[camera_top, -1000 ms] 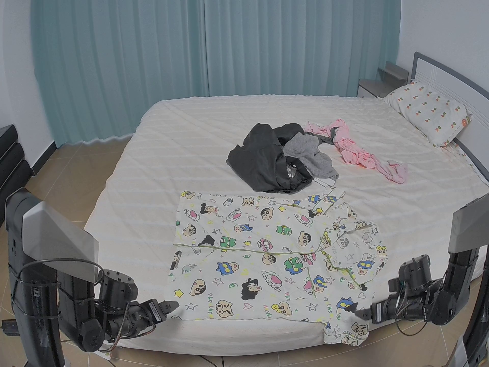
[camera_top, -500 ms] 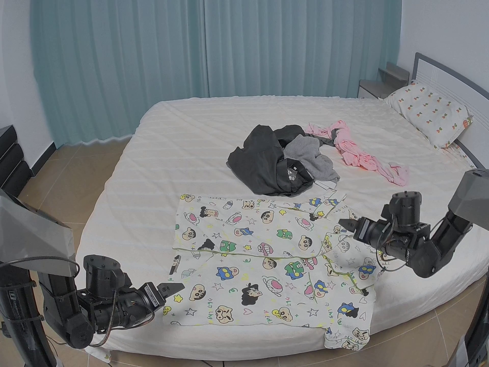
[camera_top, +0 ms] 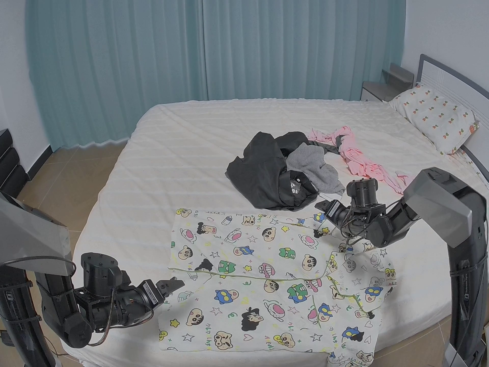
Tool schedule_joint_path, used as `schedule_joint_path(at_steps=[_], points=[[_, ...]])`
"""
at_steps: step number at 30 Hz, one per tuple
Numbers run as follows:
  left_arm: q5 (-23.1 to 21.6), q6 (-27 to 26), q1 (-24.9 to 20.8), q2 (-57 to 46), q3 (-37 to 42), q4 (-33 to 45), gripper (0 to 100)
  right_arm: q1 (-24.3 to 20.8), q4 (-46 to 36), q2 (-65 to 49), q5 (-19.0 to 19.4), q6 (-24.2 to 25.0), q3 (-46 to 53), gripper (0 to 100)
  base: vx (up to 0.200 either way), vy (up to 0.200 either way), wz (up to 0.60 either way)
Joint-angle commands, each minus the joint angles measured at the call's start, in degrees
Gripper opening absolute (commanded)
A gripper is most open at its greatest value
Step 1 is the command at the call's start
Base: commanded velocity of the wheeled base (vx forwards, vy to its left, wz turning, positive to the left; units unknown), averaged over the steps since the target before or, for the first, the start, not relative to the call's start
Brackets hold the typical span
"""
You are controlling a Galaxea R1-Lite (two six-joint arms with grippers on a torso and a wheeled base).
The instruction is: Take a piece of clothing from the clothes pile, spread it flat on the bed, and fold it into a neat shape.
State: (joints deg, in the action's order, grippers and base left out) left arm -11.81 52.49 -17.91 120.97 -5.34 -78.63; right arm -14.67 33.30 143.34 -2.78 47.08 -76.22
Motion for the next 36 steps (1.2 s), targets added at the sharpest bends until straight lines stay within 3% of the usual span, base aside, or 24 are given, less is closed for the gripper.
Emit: schedule_joint_path(at_steps=[1,14,16,18,21,26,31,36], points=[[-0.05,0.15,-0.02,0.67,0.15,-0.03,100,0.69,-3.25,7.40,-0.12,0.91,-6.40,100,0.000,0.000,0.00],[-0.05,2.00,0.07,0.76,-0.02,-0.03,100,0.16,-10.54,11.35,0.05,1.61,-16.95,100,0.000,0.000,0.00],[-0.05,2.00,0.07,1.20,0.15,-0.03,100,0.08,-10.54,11.26,0.32,3.98,-18.53,100,0.000,0.000,0.00],[0.21,2.00,0.07,2.08,0.15,-0.03,100,-0.10,-10.63,10.65,1.64,10.22,-21.43,100,0.000,0.000,0.00],[0.39,2.00,0.07,2.61,0.15,-0.03,100,0.43,-10.63,11.61,4.45,11.81,-25.83,100,0.000,0.000,0.00],[0.39,2.00,1.12,2.87,0.24,-0.03,100,2.45,-10.37,15.48,4.45,14.36,-38.31,100,0.000,0.000,0.00],[0.39,2.00,1.12,3.22,0.24,-0.03,100,4.03,-9.57,16.45,4.54,16.29,-38.38,100,0.000,0.000,0.00],[0.39,2.00,1.12,3.31,0.24,-0.03,100,3.59,-10.10,21.02,3.66,14.79,-38.38,100,0.000,0.000,0.00]])
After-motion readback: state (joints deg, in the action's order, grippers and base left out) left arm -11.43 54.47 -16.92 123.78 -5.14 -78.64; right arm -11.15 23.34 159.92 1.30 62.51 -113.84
